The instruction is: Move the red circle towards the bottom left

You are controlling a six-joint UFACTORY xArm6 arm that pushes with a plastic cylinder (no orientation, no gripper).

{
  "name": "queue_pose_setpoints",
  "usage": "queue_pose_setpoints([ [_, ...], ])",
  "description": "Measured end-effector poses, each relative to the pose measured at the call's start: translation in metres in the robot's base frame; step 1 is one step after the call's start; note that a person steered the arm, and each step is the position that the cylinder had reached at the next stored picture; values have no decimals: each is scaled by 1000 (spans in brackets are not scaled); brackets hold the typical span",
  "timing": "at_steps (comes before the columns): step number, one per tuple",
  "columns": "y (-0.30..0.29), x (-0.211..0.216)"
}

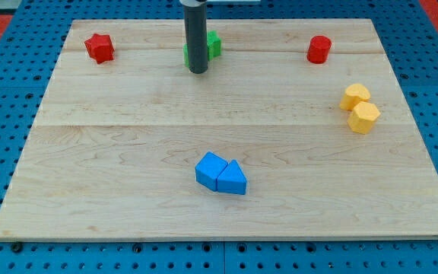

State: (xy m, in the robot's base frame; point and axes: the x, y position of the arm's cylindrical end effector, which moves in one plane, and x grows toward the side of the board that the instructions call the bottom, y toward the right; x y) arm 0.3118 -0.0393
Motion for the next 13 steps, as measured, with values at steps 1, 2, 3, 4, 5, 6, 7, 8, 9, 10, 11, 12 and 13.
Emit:
queue_pose_setpoints([
  [1,15,-23],
  [2,98,-42],
  [3,145,-67],
  [4,210,-65],
  [5,268,-49],
  [6,263,-14],
  [7,181,-23],
  [8,214,-65],
  [9,140,-53],
  [10,31,7],
  [11,-76,74],
  [12,-106,120],
  [13,-82,103],
])
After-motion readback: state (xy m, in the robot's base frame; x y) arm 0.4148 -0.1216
